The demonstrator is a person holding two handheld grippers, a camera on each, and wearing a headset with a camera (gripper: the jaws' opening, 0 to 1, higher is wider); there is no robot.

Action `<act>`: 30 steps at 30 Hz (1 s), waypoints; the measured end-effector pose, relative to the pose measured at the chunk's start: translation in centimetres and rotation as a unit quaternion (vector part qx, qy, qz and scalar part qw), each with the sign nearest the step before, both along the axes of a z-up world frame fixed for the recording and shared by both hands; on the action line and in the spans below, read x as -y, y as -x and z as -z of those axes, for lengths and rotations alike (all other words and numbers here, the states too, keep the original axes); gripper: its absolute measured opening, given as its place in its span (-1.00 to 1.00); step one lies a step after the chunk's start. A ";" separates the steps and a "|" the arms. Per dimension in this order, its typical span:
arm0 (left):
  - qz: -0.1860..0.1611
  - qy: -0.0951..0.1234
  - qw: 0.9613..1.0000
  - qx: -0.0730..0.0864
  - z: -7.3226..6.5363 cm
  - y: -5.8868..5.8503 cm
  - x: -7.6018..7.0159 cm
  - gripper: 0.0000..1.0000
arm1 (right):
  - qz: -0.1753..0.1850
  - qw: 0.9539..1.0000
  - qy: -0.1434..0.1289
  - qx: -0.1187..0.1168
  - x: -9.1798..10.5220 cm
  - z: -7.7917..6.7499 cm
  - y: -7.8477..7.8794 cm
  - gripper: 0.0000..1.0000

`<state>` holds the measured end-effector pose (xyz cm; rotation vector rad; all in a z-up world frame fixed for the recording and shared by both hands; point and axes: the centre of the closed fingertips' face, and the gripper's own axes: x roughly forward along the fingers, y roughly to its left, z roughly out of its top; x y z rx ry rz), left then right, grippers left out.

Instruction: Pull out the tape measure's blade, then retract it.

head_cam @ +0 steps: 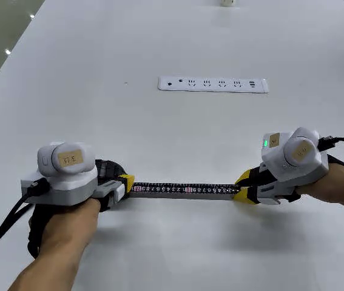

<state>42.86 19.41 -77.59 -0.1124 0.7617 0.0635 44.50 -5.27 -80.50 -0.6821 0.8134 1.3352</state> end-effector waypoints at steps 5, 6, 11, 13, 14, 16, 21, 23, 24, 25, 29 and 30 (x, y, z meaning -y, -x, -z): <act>0.000 0.002 1.000 0.001 0.0 0.0 0.0 0.14 | -0.001 1.000 0.000 0.000 -0.1 0.1 0.0 -0.80; 0.000 0.002 1.000 0.000 0.0 0.0 0.0 0.14 | -0.001 1.000 -0.001 0.000 -0.2 0.0 0.1 -0.80; 0.001 0.003 1.000 0.000 0.0 0.1 0.1 0.14 | -0.003 1.000 -0.003 -0.001 -0.7 0.1 0.1 -0.80; 0.001 0.004 1.000 0.000 0.0 0.1 0.2 0.14 | -0.005 1.000 -0.003 -0.001 -0.9 0.1 0.1 -0.80; 0.001 0.004 1.000 0.000 0.0 0.1 0.1 0.14 | -0.006 1.000 -0.003 -0.001 -1.0 0.1 0.1 -0.80; 0.001 0.004 1.000 0.000 0.0 0.0 0.1 0.14 | -0.007 1.000 -0.004 -0.001 -1.2 0.2 0.1 -0.80; 0.002 0.006 1.000 0.000 0.0 0.1 0.2 0.14 | -0.009 1.000 -0.004 0.000 -1.6 0.2 0.1 -0.80; 0.002 0.006 1.000 0.000 0.0 0.1 0.2 0.14 | -0.009 1.000 -0.004 0.000 -1.9 0.2 0.2 -0.80; 0.002 0.006 1.000 0.000 0.0 0.1 0.2 0.15 | -0.009 1.000 -0.004 0.000 -1.9 0.1 0.2 -0.80; 0.003 0.007 1.000 0.000 0.0 0.1 0.2 0.15 | -0.009 1.000 -0.005 -0.001 -2.1 0.1 0.2 -0.80; 0.004 0.006 1.000 0.000 0.0 0.1 0.2 0.15 | -0.010 1.000 -0.007 -0.003 -2.4 0.2 0.3 -0.80; 0.004 0.006 1.000 0.000 0.0 0.1 0.2 0.15 | -0.010 1.000 -0.008 -0.003 -2.6 0.2 0.3 -0.80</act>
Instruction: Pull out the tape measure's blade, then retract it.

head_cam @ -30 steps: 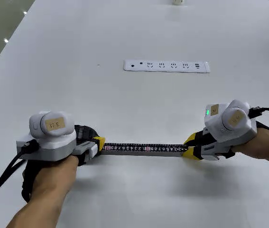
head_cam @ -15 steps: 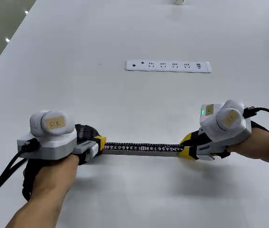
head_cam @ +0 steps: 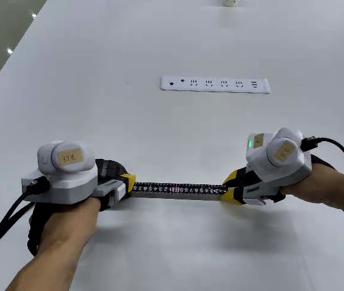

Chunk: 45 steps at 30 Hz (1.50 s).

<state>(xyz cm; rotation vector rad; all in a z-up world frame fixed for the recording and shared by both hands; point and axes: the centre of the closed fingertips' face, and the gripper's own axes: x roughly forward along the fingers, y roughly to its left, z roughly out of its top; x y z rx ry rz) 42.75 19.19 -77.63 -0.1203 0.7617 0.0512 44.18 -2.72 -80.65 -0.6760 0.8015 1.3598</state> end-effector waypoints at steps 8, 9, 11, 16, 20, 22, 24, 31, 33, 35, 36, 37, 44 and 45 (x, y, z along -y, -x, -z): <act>0.000 0.000 1.000 0.000 0.0 0.0 -0.1 0.15 | -0.003 1.000 -0.004 -0.001 -1.1 0.0 0.1 -0.80; 0.000 0.001 1.000 -0.001 0.0 0.0 -0.1 0.15 | -0.003 1.000 -0.004 -0.001 -1.3 0.0 0.2 -0.80; 0.000 0.002 1.000 -0.001 0.0 0.0 -0.1 0.15 | -0.003 1.000 -0.005 -0.001 -1.5 0.0 0.1 -0.80; 0.001 0.002 1.000 -0.001 0.1 -0.1 -0.1 0.15 | -0.004 1.000 -0.005 -0.001 -1.9 0.1 0.3 -0.79; 0.000 0.004 1.000 -0.002 0.0 0.0 -0.2 0.16 | -0.005 1.000 -0.006 -0.001 -2.3 0.1 0.3 -0.79; 0.000 0.005 1.000 -0.002 0.0 0.0 -0.1 0.16 | -0.004 1.000 -0.008 -0.002 -2.6 0.1 0.3 -0.79; 0.000 0.005 1.000 -0.002 0.0 0.0 -0.1 0.16 | -0.005 1.000 -0.009 -0.001 -2.9 0.0 0.3 -0.79; 0.001 0.007 1.000 -0.003 0.0 0.0 -0.1 0.16 | -0.007 1.000 -0.013 -0.001 -3.7 0.0 0.4 -0.79; 0.001 0.007 1.000 -0.003 0.0 -0.1 -0.1 0.16 | -0.007 1.000 -0.013 -0.001 -3.9 0.0 0.4 -0.79; 0.001 0.007 1.000 -0.003 0.0 -0.1 -0.1 0.16 | -0.007 1.000 -0.014 -0.002 -4.1 0.0 0.5 -0.79; 0.001 0.007 1.000 -0.003 0.0 -0.1 -0.2 0.16 | -0.008 1.000 -0.014 -0.001 -4.2 0.0 0.4 -0.79; 0.001 0.007 1.000 -0.003 0.0 -0.1 -0.2 0.16 | -0.008 1.000 -0.014 0.000 -4.3 0.0 0.4 -0.79; 0.001 0.008 1.000 -0.003 0.0 -0.1 -0.2 0.16 | -0.010 1.000 -0.015 0.000 -5.0 0.0 0.4 -0.79; 0.001 0.009 1.000 -0.004 0.0 -0.1 -0.2 0.16 | -0.010 1.000 -0.015 0.000 -5.1 0.0 0.4 -0.79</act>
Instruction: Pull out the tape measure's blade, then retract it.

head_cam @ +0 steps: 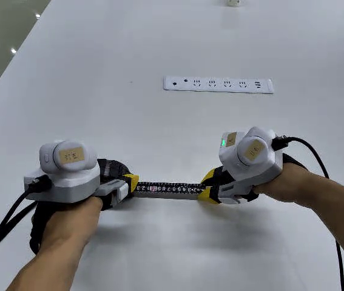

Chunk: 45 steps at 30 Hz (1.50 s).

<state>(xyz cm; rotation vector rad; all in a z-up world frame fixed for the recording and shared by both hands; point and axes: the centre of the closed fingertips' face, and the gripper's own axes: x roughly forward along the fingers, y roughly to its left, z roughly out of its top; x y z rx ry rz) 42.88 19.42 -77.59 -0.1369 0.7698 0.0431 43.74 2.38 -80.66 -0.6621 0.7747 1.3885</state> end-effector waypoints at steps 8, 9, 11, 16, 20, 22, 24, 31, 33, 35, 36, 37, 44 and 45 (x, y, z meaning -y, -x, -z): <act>-0.001 0.002 1.000 0.000 0.0 0.0 0.0 0.16 | -0.002 1.000 -0.003 0.001 -0.7 0.0 0.0 -0.79; -0.001 0.002 1.000 0.000 0.0 0.0 0.0 0.16 | -0.002 1.000 -0.004 0.001 -0.8 -0.1 0.0 -0.79; -0.001 0.003 1.000 -0.001 0.0 0.0 0.0 0.16 | -0.003 1.000 -0.003 0.001 -1.0 0.0 0.1 -0.79; 0.000 0.004 1.000 -0.001 0.0 0.0 0.0 0.16 | -0.007 1.000 -0.008 0.000 -1.6 0.0 0.3 -0.79; 0.001 0.006 1.000 -0.002 0.1 0.1 0.1 0.16 | -0.010 1.000 -0.010 0.000 -2.2 -0.1 0.3 -0.79; 0.001 0.007 1.000 -0.002 0.1 0.1 0.1 0.16 | -0.011 1.000 -0.012 0.000 -2.5 -0.1 0.4 -0.79; 0.001 0.008 1.000 -0.002 0.1 0.1 0.1 0.16 | -0.013 1.000 -0.014 0.000 -2.9 -0.1 0.5 -0.79; 0.002 0.009 1.000 -0.002 0.0 0.1 0.2 0.17 | -0.017 1.000 -0.021 0.000 -4.2 -0.1 0.7 -0.79; 0.002 0.010 1.000 -0.003 0.0 0.1 0.2 0.17 | -0.018 1.000 -0.023 0.001 -4.6 -0.1 0.8 -0.79; 0.003 0.011 1.000 -0.003 0.0 0.1 0.2 0.17 | -0.019 0.999 -0.025 0.000 -5.0 -0.1 0.9 -0.79; 0.003 0.011 1.000 -0.003 0.0 0.1 0.2 0.17 | -0.020 0.999 -0.025 0.002 -5.1 -0.1 0.9 -0.79; 0.002 0.012 1.000 -0.003 0.0 0.1 0.1 0.17 | -0.021 1.000 -0.023 0.003 -5.2 -0.1 0.8 -0.79; 0.002 0.013 1.000 -0.004 0.1 0.0 0.1 0.17 | -0.025 0.999 -0.030 0.003 -6.6 -0.1 0.9 -0.79; 0.002 0.013 1.000 -0.004 0.1 0.0 0.1 0.17 | -0.025 0.999 -0.030 0.003 -6.7 -0.1 0.9 -0.79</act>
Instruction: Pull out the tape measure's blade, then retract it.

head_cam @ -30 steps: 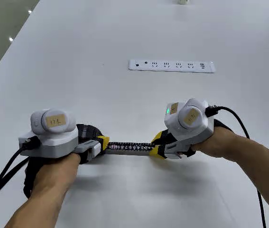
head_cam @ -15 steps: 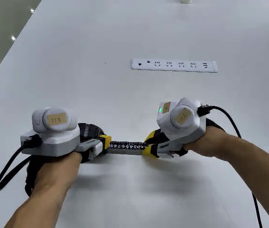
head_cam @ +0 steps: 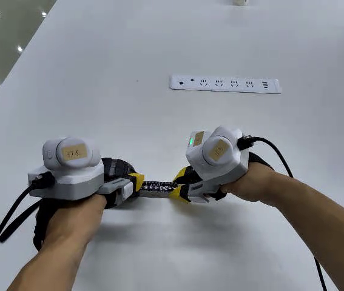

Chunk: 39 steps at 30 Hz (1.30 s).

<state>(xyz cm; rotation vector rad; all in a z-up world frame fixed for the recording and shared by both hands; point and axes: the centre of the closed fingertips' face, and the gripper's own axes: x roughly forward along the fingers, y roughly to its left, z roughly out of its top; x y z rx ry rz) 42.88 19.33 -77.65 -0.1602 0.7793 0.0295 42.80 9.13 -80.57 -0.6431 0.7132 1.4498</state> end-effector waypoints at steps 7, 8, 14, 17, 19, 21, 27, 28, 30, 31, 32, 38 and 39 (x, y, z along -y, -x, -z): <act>0.000 0.002 1.000 0.000 0.0 -0.1 0.0 0.17 | -0.001 1.000 -0.010 0.000 -1.4 0.0 0.1 -0.79; -0.001 0.002 1.000 0.000 0.0 -0.1 -0.1 0.17 | -0.002 1.000 -0.011 0.001 -1.5 0.0 0.1 -0.79; -0.001 0.004 1.000 -0.001 0.1 -0.1 0.0 0.17 | -0.003 1.000 -0.017 0.001 -2.3 0.0 0.1 -0.79; -0.001 0.004 1.000 -0.001 0.1 -0.2 -0.1 0.17 | -0.005 1.000 -0.021 0.001 -2.7 0.0 0.2 -0.79; -0.001 0.005 1.000 -0.001 0.1 -0.2 -0.1 0.17 | -0.005 1.000 -0.023 0.001 -3.0 0.0 0.2 -0.79; -0.002 0.005 1.000 -0.001 0.1 -0.2 0.0 0.17 | -0.006 1.000 -0.025 0.002 -3.3 -0.1 0.2 -0.79; -0.001 0.006 1.000 -0.002 0.0 -0.2 0.0 0.17 | -0.008 0.999 -0.032 0.001 -4.1 -0.1 0.3 -0.78; -0.001 0.006 1.000 -0.002 0.0 -0.2 -0.1 0.17 | -0.009 0.999 -0.032 0.002 -4.1 -0.1 0.3 -0.78; -0.002 0.007 1.000 -0.002 0.0 -0.3 -0.1 0.17 | -0.009 0.999 -0.036 0.002 -4.4 -0.1 0.3 -0.78; -0.002 0.007 1.000 -0.002 0.0 -0.3 -0.1 0.17 | -0.009 0.999 -0.036 0.002 -4.5 -0.1 0.4 -0.78; -0.002 0.007 1.000 -0.002 0.0 -0.3 -0.1 0.17 | -0.010 0.999 -0.037 0.002 -4.6 -0.2 0.4 -0.78; -0.003 0.008 1.000 -0.003 0.0 -0.3 -0.1 0.17 | -0.012 0.999 -0.038 0.003 -5.0 -0.2 0.4 -0.78; -0.003 0.008 1.000 -0.002 0.0 -0.3 -0.1 0.17 | -0.013 0.999 -0.038 0.004 -5.1 -0.2 0.4 -0.78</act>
